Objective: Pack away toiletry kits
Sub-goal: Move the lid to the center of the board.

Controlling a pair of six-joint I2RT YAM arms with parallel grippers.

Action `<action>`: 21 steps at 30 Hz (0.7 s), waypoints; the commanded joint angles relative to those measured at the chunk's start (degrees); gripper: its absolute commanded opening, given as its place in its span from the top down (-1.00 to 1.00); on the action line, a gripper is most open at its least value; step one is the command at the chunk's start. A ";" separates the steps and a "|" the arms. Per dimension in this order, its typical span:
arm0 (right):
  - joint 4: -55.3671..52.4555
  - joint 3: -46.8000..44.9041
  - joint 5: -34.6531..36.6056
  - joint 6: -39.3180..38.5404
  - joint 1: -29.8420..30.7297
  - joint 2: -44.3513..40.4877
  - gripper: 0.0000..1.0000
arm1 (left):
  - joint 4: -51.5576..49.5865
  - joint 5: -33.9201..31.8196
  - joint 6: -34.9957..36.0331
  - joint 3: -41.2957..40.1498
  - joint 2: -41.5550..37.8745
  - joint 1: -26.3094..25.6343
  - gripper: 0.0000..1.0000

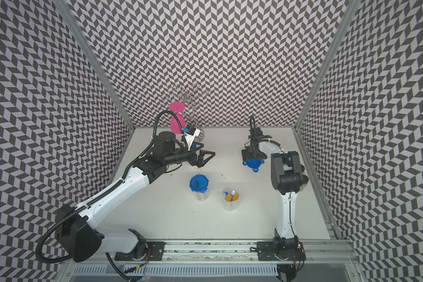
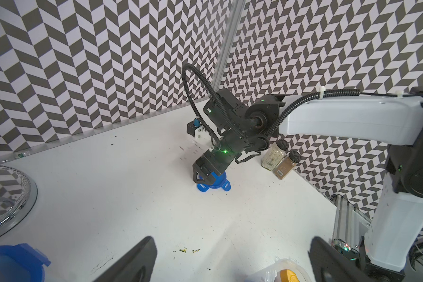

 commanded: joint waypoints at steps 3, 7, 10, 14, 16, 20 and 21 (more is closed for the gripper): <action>-0.19 -6.94 -3.99 0.79 0.31 -4.99 -0.93 | 0.47 1.36 0.62 -0.40 -0.45 0.69 -0.99; 0.59 -11.50 -4.32 1.42 0.87 -8.19 -0.93 | 0.63 1.75 0.59 -1.38 -0.65 1.05 -0.99; -0.32 -13.49 -4.24 1.19 1.46 -9.97 -0.93 | 0.93 1.93 0.54 -2.09 -0.85 1.09 -0.99; -1.07 -15.95 -5.98 2.11 1.72 -12.58 -0.93 | 1.06 2.20 0.63 -2.61 -1.05 1.06 -0.99; -1.71 -16.78 -6.53 2.18 2.22 -13.51 -0.93 | 1.16 2.28 0.81 -2.86 -1.13 1.13 -0.99; -2.09 -18.43 -1.98 1.47 4.56 -14.01 -0.93 | 0.86 2.62 1.36 -2.63 -1.20 1.55 -0.99; -2.19 -18.71 -1.10 1.24 5.03 -13.70 -0.93 | 0.80 2.81 1.36 -2.64 -1.27 1.72 -0.99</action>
